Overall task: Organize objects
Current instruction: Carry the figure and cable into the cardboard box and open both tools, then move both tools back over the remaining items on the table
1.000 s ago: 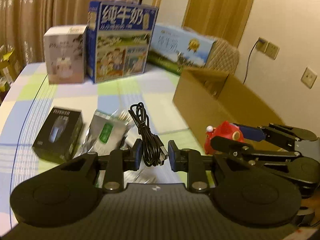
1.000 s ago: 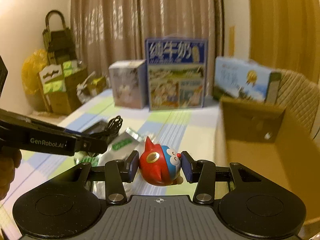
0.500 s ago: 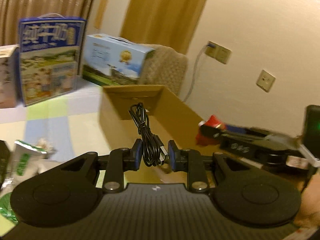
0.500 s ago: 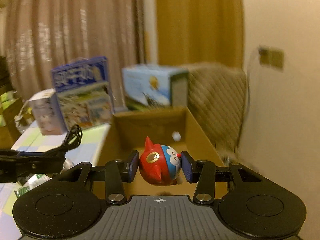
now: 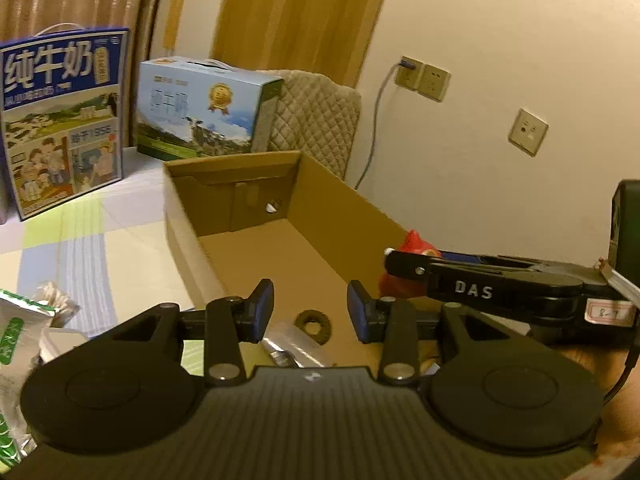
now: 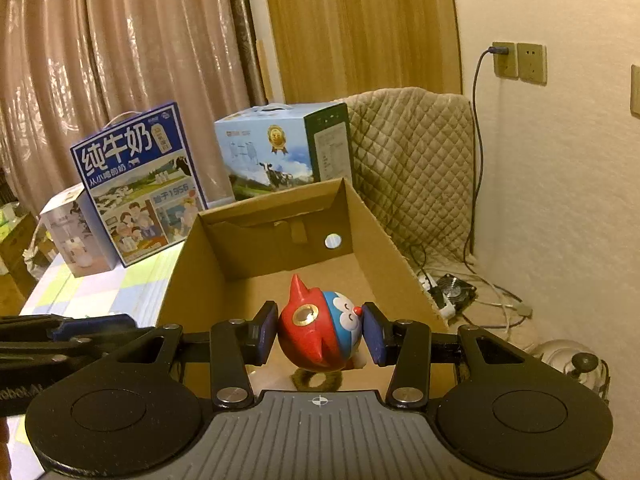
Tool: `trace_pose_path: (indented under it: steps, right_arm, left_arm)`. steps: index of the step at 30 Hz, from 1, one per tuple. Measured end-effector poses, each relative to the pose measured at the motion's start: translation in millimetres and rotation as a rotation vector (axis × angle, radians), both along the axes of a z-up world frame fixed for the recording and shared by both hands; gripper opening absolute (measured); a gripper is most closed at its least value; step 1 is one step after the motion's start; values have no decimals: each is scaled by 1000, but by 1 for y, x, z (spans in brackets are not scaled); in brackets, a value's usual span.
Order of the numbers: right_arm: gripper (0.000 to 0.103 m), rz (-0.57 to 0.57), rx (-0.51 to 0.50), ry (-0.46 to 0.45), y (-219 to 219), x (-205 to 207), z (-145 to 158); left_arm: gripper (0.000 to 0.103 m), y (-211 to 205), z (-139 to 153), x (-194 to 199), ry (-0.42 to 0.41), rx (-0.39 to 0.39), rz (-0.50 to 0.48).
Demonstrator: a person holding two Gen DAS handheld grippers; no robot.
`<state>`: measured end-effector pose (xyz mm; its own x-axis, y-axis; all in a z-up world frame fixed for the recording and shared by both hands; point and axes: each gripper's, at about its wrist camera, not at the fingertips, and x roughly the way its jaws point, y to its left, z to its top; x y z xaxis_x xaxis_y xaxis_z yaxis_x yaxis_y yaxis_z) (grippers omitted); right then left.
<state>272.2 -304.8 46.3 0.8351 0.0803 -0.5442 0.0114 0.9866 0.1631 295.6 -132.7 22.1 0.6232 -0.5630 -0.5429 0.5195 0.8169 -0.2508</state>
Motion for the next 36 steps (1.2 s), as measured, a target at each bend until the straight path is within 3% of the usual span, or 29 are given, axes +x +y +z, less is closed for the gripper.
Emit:
trace_pose_path:
  steps: [9, 11, 13, 15, 36]
  right_arm:
    - [43, 9, 4, 8, 6, 3, 0]
    - [43, 11, -28, 12, 11, 4, -2]
    - [50, 5, -66, 6, 16, 5, -2]
    - [54, 6, -57, -9, 17, 5, -2]
    - [55, 79, -32, -98, 53, 2, 8]
  left_arm:
    - [40, 33, 5, -1, -9, -23, 65]
    - [47, 38, 6, -1, -12, -25, 77]
    - [57, 42, 7, -2, -19, -22, 87]
    - [60, 45, 8, -3, -27, -15, 94]
    - [69, 91, 2, -10, -36, 32, 186]
